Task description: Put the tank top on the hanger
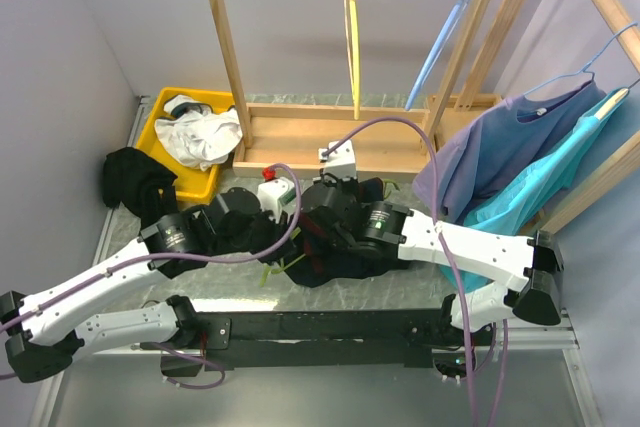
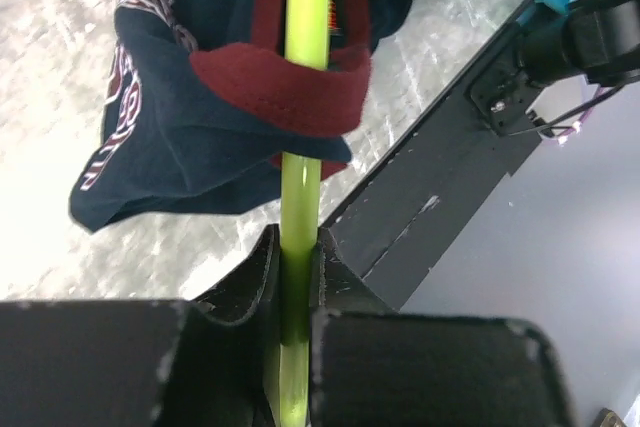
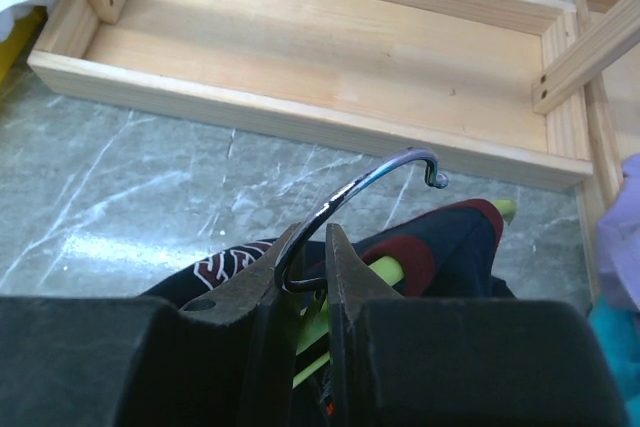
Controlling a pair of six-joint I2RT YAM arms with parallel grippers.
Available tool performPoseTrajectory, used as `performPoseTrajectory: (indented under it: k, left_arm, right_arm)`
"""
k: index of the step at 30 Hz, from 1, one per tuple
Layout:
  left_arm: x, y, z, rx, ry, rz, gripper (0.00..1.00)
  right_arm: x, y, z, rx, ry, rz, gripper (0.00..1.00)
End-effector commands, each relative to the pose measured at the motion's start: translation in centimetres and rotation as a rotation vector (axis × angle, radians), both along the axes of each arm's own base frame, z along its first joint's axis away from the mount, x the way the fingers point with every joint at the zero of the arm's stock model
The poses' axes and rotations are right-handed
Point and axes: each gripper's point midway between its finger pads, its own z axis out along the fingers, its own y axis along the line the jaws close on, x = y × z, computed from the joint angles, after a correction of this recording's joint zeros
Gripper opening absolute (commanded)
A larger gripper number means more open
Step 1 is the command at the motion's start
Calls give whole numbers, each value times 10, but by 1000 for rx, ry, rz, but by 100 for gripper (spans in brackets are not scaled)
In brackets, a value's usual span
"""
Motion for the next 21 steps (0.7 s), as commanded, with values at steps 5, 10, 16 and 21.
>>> performPoseTrajectory:
  k: [5,10,16,21]
  left_arm:
    - [17,-4,6,-149,-94,132,1]
    - [21,-4,10,-213,-146,163,1]
    - [21,-5,9,-250,-165,171,1]
    - [20,-7,20,-281,-186,160,1]
  right_arm:
    - [-17,13,42,217,3,146,25]
    - [-42,8,62,340,9,306,62]
    - [-86,29,77,422,54,628,64]
    - [-103,59,40,358,167,772,58]
